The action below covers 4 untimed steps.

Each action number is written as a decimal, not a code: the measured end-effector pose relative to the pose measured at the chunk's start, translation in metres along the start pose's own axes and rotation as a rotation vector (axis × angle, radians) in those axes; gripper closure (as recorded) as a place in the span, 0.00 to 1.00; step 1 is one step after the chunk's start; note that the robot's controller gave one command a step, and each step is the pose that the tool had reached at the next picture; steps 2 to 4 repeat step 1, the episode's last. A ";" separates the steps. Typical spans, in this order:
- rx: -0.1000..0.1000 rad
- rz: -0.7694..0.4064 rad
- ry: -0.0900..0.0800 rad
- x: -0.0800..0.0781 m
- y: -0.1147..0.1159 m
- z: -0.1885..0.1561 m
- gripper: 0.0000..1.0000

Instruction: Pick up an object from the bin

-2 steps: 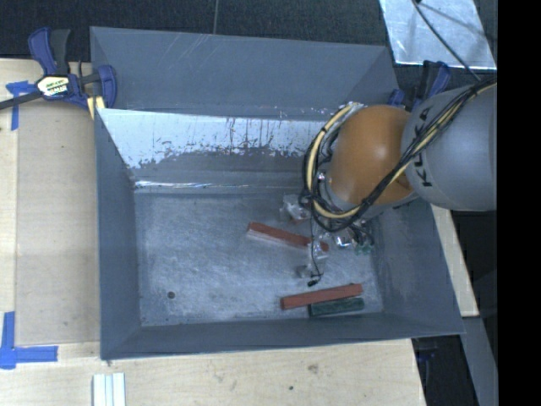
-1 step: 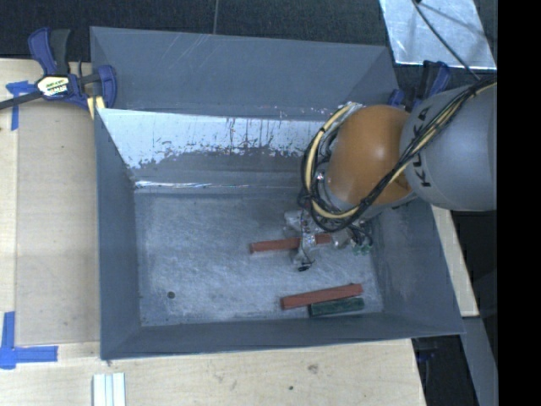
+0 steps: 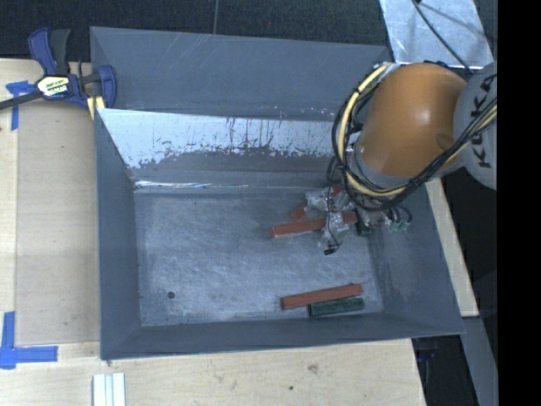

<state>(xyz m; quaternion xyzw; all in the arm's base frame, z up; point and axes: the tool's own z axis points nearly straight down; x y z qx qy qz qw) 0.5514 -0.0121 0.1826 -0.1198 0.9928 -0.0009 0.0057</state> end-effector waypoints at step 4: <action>0.000 0.017 -0.002 -0.003 0.001 -0.134 1.00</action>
Offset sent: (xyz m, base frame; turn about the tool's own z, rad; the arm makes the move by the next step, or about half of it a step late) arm -0.0014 0.0020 0.1291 0.0156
